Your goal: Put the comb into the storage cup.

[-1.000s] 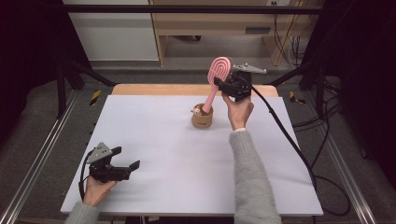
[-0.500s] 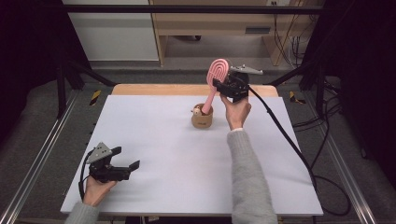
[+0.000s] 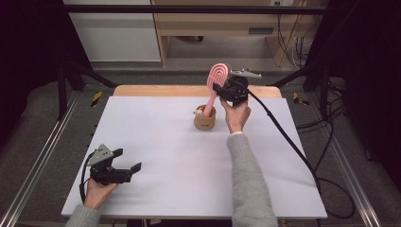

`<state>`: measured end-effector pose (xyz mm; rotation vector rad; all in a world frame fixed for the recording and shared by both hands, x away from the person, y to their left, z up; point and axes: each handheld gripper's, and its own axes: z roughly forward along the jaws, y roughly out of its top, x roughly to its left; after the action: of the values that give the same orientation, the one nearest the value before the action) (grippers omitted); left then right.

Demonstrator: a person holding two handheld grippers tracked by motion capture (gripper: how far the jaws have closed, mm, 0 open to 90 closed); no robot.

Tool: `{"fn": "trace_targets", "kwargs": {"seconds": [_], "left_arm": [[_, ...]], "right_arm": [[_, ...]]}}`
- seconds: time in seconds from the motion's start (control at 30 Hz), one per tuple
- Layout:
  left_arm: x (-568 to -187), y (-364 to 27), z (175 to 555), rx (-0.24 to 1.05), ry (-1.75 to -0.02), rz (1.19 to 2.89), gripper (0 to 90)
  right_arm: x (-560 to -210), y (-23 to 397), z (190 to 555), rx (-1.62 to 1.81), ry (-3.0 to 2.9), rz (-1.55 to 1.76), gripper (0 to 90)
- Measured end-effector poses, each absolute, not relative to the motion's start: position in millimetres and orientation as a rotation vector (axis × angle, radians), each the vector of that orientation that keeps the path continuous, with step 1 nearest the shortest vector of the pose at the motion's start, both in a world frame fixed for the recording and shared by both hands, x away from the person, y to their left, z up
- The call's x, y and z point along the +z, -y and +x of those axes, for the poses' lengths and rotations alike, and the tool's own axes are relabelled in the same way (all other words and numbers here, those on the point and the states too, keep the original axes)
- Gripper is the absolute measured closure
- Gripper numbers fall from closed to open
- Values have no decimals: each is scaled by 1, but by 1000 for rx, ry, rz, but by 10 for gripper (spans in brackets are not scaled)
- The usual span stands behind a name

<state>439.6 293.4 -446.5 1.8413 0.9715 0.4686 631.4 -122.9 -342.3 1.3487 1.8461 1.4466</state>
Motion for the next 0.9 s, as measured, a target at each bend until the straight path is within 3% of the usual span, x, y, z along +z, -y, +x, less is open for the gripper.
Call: {"fn": "trace_targets", "kwargs": {"seconds": [0.9], "left_arm": [[-447, -293, 440, 467, -970, 1848, 24]], "right_arm": [[-373, 120, 634, 1464, -1855, 1431, 642]]}}
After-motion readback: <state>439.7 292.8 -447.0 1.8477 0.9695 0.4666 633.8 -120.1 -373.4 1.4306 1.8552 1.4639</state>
